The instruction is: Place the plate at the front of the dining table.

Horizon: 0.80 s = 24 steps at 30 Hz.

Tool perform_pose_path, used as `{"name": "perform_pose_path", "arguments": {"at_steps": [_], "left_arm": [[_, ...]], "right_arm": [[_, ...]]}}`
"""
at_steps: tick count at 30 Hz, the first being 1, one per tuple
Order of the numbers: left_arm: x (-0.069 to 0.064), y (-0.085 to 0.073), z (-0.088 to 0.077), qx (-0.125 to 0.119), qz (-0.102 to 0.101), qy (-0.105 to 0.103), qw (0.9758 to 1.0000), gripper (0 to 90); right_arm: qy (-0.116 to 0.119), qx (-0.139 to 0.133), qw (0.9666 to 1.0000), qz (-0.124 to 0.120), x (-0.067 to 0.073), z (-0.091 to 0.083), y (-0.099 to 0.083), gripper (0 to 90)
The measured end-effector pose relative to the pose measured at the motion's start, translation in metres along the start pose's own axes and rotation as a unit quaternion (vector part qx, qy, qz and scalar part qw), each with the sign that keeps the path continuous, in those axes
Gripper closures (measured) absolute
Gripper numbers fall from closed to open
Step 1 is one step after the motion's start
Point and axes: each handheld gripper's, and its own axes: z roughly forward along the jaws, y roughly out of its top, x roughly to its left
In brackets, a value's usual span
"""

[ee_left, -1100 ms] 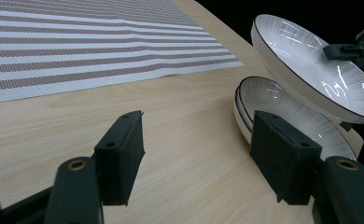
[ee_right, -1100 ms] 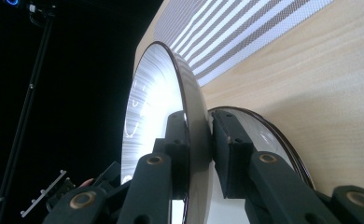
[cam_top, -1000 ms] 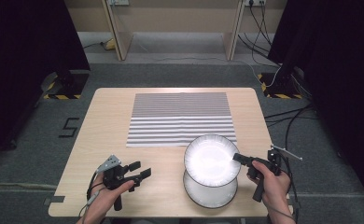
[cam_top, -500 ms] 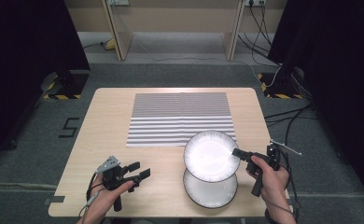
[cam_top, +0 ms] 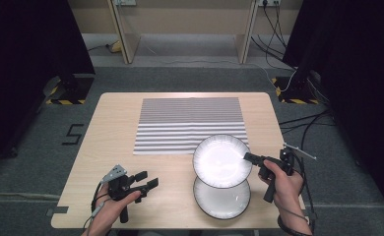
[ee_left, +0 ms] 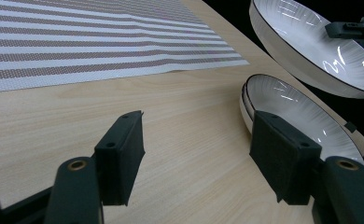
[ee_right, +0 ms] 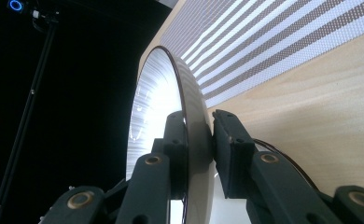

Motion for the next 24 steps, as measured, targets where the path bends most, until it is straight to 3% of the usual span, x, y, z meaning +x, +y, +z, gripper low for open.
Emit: {"name": "perform_pose_path", "arguments": {"at_steps": [24], "left_arm": [[0.005,-0.003,0.0,-0.002,-0.009,0.003,1.0,34.6]], "right_arm": [[0.0,-0.004,1.0,-0.009,0.015,0.013,0.013,75.5]]}}
